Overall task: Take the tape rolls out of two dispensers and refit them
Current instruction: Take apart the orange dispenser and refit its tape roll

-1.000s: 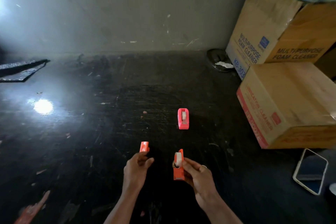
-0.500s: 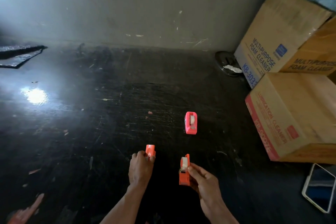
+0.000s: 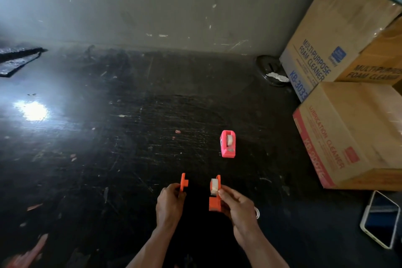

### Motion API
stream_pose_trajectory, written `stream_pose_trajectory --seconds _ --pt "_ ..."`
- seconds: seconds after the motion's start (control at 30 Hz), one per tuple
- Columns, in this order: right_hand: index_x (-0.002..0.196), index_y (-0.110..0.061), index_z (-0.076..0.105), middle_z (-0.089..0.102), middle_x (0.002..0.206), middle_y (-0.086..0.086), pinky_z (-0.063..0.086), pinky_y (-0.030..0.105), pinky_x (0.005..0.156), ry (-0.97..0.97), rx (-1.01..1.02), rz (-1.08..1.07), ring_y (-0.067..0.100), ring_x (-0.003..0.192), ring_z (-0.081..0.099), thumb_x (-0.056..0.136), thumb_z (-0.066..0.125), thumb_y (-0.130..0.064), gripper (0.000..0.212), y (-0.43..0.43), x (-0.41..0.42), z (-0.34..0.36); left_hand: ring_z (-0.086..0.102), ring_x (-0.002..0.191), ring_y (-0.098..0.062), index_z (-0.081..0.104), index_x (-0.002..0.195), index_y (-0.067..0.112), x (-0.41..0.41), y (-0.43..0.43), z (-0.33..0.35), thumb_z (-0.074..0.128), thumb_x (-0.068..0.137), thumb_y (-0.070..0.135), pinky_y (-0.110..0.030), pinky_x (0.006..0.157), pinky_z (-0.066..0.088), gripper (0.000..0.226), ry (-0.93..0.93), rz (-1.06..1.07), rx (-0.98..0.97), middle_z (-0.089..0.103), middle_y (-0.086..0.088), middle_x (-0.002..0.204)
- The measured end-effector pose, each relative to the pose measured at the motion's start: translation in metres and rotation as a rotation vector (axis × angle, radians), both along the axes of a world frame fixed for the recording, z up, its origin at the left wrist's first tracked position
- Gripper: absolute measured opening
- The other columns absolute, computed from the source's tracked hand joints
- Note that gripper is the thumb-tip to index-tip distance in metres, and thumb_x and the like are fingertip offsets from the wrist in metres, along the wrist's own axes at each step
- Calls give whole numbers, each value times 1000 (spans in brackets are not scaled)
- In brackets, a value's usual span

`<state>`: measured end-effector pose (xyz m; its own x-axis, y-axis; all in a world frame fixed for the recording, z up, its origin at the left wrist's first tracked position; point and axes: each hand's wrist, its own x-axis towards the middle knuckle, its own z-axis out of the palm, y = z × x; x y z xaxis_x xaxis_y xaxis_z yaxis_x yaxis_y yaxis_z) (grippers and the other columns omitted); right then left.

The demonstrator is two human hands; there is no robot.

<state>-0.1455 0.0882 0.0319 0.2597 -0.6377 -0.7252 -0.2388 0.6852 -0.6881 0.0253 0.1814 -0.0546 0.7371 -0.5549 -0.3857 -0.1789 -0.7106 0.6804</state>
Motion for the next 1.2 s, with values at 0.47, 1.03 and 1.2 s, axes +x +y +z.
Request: stream_pose_trajectory --seconds 0.47,1.03,1.2 --pt "111 -28 76 76 118 -1 48 48 111 39 -12 44 19 115 67 90 75 -24 21 -1 0 -14 64 83 -12 66 95 20 -8 2 7 70 94 21 -35 76 60 4 -31 68 -23 63 3 96" --pt "108 -26 76 76 114 1 51 48 107 39 -22 47 18 111 69 93 72 -19 17 -1 8 -20 72 80 -21 59 85 16 -16 -1 27 71 93 11 -40 68 66 15 133 130 -232 67 -7 93" --pt "117 -21 75 77 115 2 53 49 106 38 -39 34 20 110 71 93 72 -19 25 0 8 -26 75 85 -18 61 88 12 -18 0 36 69 95 10 -29 68 64 11 217 158 -291 70 -7 98"
